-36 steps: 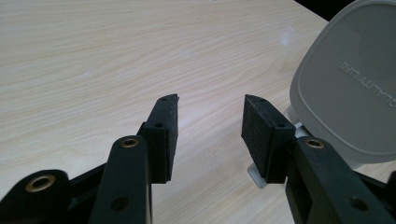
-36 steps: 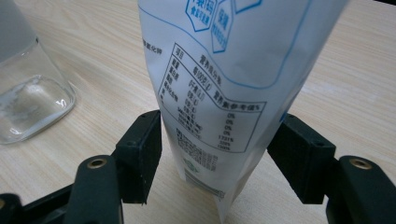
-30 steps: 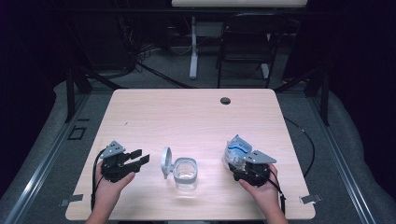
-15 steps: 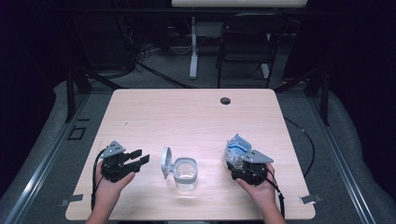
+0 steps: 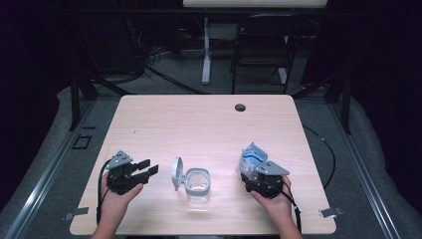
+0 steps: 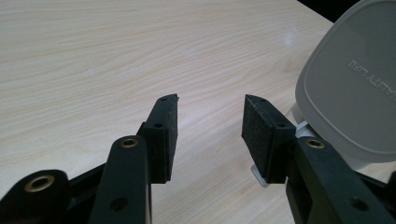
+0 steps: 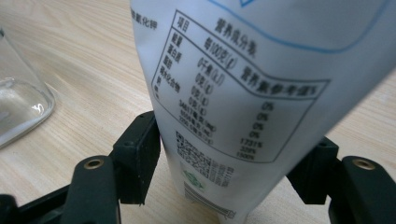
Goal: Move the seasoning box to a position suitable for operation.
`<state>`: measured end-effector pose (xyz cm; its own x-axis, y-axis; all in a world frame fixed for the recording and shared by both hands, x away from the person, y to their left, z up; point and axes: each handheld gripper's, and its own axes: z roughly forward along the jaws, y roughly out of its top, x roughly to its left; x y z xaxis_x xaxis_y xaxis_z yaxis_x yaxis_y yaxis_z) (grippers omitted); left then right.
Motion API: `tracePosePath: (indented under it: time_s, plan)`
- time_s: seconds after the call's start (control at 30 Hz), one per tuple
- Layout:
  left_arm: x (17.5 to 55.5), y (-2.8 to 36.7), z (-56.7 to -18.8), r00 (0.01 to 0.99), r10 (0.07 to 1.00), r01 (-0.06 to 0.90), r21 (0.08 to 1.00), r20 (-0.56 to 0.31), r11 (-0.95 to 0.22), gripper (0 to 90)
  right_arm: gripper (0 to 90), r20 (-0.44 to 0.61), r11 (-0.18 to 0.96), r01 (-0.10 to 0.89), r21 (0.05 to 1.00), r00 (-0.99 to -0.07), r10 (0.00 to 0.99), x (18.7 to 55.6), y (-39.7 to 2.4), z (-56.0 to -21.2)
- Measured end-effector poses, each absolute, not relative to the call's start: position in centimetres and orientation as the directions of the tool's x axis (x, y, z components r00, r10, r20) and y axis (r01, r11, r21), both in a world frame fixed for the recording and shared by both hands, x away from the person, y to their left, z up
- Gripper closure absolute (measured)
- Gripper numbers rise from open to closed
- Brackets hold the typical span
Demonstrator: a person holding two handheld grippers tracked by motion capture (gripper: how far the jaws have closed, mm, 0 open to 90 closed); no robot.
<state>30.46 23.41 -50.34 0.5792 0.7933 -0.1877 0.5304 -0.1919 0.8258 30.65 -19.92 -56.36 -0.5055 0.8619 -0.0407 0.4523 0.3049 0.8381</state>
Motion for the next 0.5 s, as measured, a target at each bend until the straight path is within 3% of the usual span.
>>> tracePosePath:
  time_s: [0.5]
  plan:
    - [30.52,23.51,-50.56,0.570,0.799,0.535,0.825,-0.193,-0.182,56.1,34.3,-0.050,0.311,0.454,0.835,-0.500,0.864,31.01,-19.71,-57.00]
